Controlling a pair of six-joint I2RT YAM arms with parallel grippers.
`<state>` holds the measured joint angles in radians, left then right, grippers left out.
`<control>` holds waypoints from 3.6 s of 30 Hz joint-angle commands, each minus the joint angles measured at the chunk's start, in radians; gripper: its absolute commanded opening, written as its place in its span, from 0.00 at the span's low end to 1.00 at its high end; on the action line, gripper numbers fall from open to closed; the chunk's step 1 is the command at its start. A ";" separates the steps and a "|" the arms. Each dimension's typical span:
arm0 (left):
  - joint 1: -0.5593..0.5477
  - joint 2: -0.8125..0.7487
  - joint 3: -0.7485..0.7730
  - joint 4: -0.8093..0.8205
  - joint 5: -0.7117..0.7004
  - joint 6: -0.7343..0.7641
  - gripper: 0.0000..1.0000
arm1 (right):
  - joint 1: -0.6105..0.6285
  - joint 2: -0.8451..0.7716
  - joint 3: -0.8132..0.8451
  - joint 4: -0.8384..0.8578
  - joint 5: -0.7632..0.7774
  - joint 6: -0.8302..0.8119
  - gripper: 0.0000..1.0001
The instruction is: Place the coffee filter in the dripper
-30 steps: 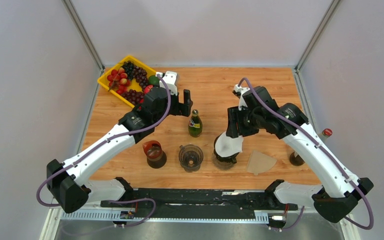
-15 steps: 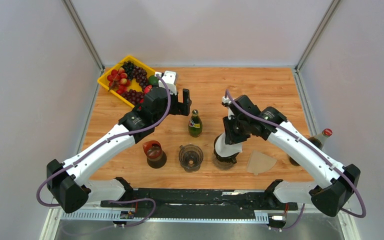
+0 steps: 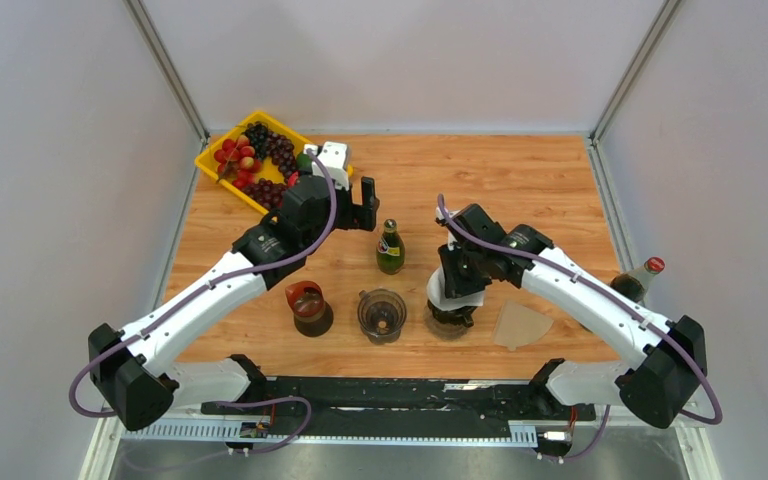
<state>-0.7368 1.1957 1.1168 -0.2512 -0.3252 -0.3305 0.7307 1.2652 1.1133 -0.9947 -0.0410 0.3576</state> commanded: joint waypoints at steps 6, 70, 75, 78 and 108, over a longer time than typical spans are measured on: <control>0.001 -0.041 -0.004 0.003 -0.023 0.011 1.00 | 0.016 0.006 -0.025 0.092 -0.026 0.010 0.24; 0.000 -0.051 -0.004 -0.008 -0.011 0.007 1.00 | 0.020 -0.073 0.019 -0.023 -0.103 -0.055 0.23; 0.001 -0.058 -0.010 -0.006 -0.012 0.008 1.00 | 0.020 -0.089 0.060 -0.045 -0.054 -0.049 0.25; 0.001 -0.065 -0.012 -0.008 -0.015 0.010 1.00 | 0.018 -0.114 0.117 -0.082 0.020 -0.034 0.34; 0.091 -0.099 -0.074 0.011 -0.044 -0.034 1.00 | -0.423 -0.108 -0.025 -0.090 0.277 0.145 1.00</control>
<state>-0.6571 1.1271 1.0458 -0.2661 -0.3641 -0.3534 0.3290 1.1385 1.1732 -1.0935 0.2989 0.4637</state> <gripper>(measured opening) 0.998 0.997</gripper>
